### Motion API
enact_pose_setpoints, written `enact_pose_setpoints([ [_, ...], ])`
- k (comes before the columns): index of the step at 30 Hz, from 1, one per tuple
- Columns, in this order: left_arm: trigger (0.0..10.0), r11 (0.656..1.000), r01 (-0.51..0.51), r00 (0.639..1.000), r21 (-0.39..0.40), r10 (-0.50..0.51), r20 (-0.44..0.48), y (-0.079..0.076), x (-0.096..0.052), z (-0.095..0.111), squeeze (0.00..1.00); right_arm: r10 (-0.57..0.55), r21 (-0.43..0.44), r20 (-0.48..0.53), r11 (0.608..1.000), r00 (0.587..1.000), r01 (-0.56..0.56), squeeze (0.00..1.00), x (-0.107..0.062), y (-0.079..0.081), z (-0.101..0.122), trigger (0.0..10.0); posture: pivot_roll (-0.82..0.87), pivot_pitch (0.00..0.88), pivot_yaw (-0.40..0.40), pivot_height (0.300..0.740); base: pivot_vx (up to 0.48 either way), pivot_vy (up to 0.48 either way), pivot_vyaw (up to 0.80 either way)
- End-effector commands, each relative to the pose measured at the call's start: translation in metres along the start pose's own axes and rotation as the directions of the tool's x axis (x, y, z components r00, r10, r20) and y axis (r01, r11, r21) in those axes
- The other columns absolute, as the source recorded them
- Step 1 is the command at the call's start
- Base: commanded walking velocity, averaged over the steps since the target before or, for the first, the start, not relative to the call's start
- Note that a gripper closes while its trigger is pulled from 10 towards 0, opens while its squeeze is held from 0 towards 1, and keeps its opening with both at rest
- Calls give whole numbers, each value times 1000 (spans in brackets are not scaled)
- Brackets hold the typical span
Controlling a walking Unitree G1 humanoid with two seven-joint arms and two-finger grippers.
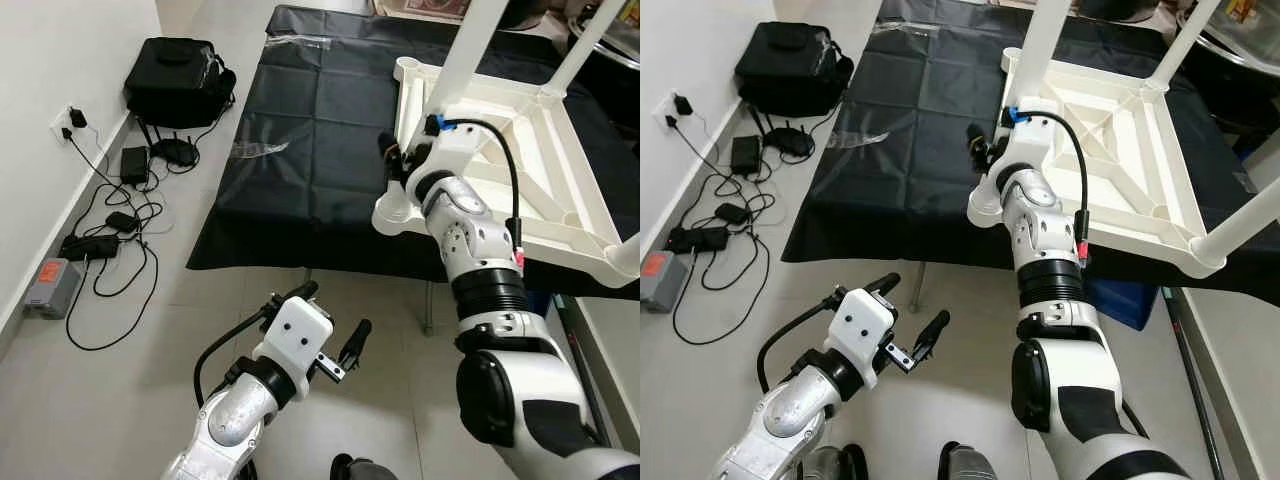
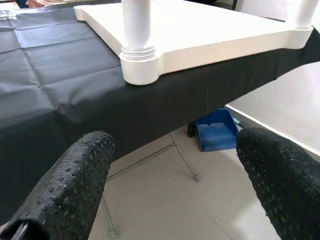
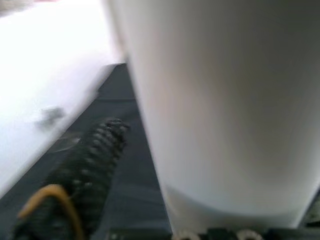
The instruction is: Building children table
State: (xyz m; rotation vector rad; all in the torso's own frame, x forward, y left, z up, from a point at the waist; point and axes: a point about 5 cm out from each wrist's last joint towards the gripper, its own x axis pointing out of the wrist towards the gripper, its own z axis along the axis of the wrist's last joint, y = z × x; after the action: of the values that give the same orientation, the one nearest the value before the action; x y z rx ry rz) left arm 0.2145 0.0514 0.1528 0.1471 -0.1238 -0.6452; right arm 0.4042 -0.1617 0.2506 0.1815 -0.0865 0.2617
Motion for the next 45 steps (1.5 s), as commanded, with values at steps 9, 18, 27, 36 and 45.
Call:
enact_pose_setpoints([
  [9,10000,1000,11,1000,-7,-11,-20,-3,0,-4,0,503,15,-5,864,864,-503,1000,-15,22,-2,10000,122,183,-98,740,0,0,0],
  [18,10000,1000,13,1000,-5,-13,-20,-3,0,-4,0,640,-53,-71,763,765,-644,620,-19,37,-9,10000,123,176,-103,740,0,0,0],
  [27,10000,1000,13,1000,-6,-13,-25,-4,0,-6,0,390,-162,-67,904,919,-395,0,-3,19,-3,0,122,147,-108,740,0,0,0],
  [36,10000,1000,17,999,-11,-17,-27,-5,0,-7,0,38,-153,59,988,998,-29,0,-1,-6,8,0,118,151,-100,740,0,0,0],
  [45,10000,1000,14,1000,-7,-14,-26,-3,1,-6,0,-586,-101,100,798,804,594,0,-28,-37,-1,0,117,162,-102,740,0,0,0],
])
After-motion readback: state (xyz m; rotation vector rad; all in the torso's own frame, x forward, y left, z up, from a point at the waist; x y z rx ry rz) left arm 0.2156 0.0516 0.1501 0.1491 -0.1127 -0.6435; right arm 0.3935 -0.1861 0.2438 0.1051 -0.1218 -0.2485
